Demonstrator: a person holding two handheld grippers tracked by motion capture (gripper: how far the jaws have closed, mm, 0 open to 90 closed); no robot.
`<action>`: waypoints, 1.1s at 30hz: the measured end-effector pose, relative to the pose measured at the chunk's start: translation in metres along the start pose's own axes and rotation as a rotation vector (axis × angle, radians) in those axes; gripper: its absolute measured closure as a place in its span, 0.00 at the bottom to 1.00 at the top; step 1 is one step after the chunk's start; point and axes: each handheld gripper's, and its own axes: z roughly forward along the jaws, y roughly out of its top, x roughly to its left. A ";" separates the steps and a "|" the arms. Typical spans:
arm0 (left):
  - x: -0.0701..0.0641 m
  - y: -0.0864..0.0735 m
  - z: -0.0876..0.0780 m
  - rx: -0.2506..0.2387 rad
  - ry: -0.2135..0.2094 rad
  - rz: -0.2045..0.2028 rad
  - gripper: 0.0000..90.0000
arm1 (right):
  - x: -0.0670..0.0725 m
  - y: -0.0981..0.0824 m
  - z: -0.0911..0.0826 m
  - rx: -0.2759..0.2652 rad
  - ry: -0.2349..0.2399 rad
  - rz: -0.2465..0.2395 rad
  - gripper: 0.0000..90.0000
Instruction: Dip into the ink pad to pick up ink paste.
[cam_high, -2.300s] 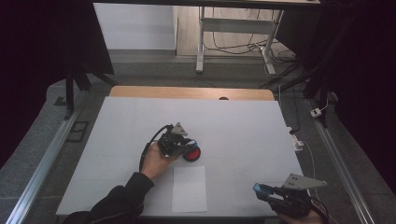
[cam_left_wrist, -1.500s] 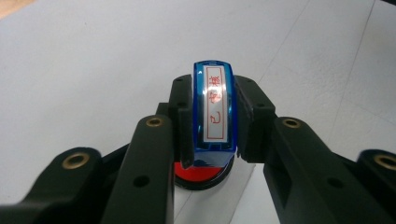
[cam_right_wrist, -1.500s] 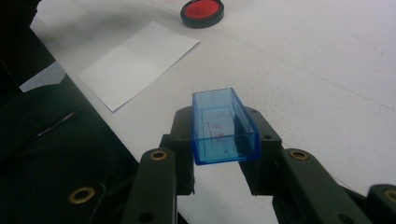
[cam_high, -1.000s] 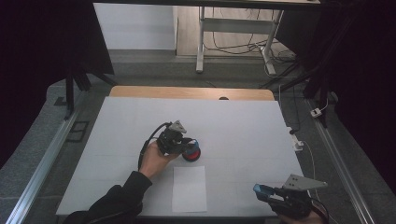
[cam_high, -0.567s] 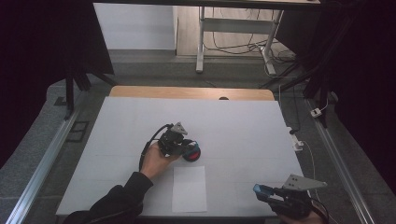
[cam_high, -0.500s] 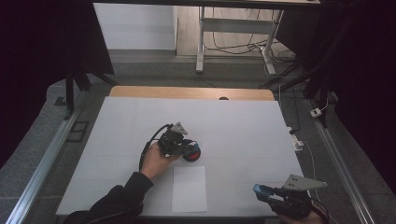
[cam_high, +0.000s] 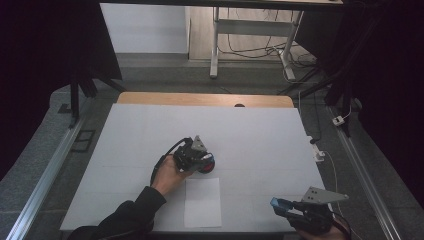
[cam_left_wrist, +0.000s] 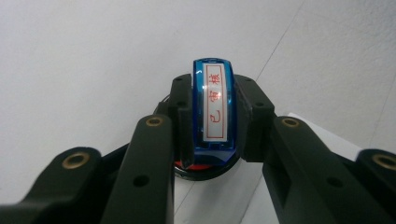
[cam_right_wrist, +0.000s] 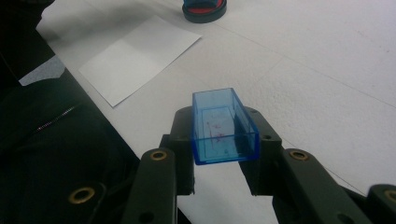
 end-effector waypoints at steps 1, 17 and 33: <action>0.000 0.000 0.000 0.002 -0.001 -0.001 0.79 | 0.000 0.000 0.000 0.000 0.000 0.000 0.76; 0.024 -0.009 0.001 -0.040 -0.129 -0.157 0.79 | 0.001 0.000 0.001 0.004 0.006 -0.001 0.76; 0.006 -0.004 0.000 -0.018 -0.031 -0.056 0.79 | 0.001 0.000 0.001 0.011 0.003 -0.010 0.76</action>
